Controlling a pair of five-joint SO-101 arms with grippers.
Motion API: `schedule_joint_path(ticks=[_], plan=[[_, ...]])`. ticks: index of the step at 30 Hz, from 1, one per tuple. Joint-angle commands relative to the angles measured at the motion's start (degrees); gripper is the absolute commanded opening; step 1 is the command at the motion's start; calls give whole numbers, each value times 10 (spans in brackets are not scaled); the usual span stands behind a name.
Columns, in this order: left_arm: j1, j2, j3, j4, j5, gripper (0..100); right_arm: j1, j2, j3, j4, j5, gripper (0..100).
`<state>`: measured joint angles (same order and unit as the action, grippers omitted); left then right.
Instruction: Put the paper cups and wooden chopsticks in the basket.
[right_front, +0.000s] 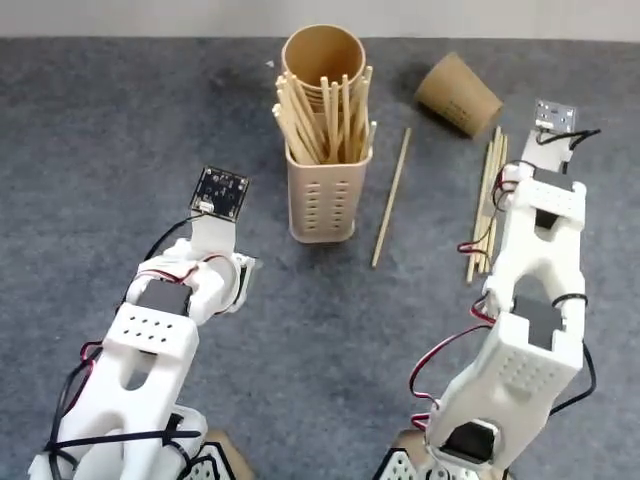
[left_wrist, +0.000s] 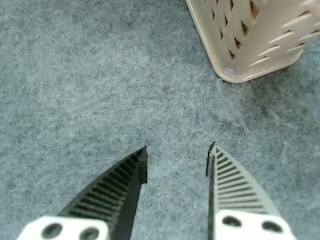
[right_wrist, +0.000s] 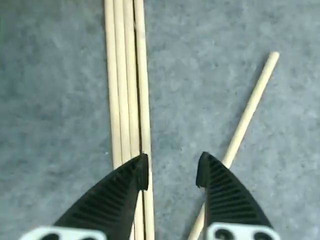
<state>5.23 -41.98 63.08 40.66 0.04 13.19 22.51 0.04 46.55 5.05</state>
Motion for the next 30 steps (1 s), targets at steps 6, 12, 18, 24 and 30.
schedule_joint_path(ticks=[6,12,18,24,30], plan=[[4,-13,-5,-10,-5,204,-29,6,-26,-8,-5,166],[4,-13,-5,-10,-5,204,-38,11,-24,-9,-5,166],[4,-13,-5,-10,-5,204,-3,61,-15,-31,6,166],[4,-13,-5,-10,-5,204,0,151,-33,-37,31,166],[5,-13,-5,-10,-5,204,1,137,-54,-34,31,50]])
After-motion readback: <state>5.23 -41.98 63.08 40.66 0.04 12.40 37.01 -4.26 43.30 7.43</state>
